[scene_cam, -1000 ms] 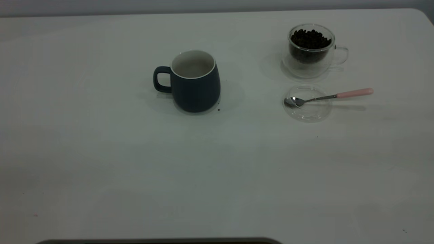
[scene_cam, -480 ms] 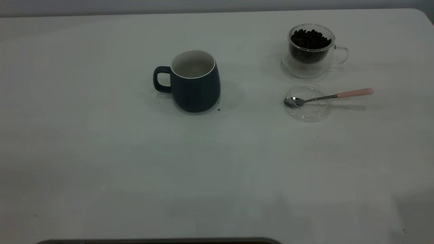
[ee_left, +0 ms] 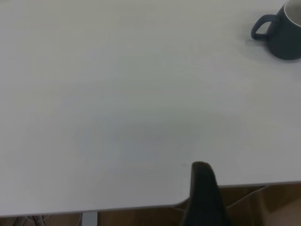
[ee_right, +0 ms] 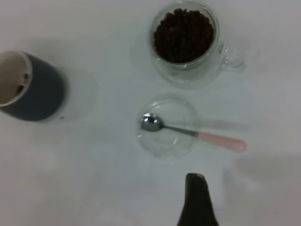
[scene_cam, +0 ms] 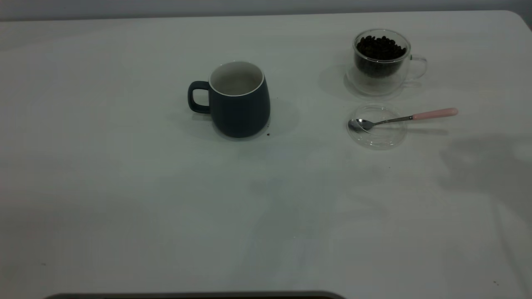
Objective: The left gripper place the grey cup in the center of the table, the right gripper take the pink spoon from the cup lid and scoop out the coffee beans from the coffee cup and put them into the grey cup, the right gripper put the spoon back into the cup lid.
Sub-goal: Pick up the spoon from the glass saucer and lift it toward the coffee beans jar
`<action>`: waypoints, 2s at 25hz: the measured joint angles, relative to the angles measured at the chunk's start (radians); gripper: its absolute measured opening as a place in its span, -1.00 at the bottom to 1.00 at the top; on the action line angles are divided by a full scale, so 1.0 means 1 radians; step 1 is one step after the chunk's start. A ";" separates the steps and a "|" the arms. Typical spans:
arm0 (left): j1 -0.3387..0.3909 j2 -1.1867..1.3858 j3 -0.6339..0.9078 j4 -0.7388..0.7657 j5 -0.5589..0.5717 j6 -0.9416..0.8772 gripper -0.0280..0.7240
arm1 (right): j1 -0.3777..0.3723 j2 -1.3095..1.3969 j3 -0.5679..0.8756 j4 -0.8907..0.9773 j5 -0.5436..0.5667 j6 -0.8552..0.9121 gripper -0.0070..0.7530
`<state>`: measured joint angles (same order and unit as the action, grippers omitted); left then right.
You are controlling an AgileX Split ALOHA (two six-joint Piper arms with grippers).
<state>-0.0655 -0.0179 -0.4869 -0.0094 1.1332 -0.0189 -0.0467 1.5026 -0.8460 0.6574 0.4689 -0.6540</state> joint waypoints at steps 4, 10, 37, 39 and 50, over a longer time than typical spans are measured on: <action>0.000 0.000 0.000 0.000 0.000 0.000 0.58 | -0.028 0.180 -0.089 0.014 0.010 -0.011 0.58; 0.000 0.000 0.000 0.000 0.000 0.000 0.58 | -0.157 0.460 -0.163 0.078 0.032 -0.088 0.58; 0.000 0.000 0.000 0.000 0.000 -0.001 0.58 | -0.350 0.903 -0.243 0.800 0.394 -0.798 0.57; 0.000 0.000 0.000 0.000 0.000 -0.001 0.58 | -0.350 0.922 -0.247 0.816 0.410 -0.809 0.57; 0.000 0.000 0.000 0.000 0.000 0.000 0.58 | -0.300 1.010 -0.285 0.859 0.467 -0.831 0.57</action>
<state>-0.0655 -0.0179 -0.4869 -0.0094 1.1332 -0.0188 -0.3465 2.5129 -1.1306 1.5166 0.9358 -1.4846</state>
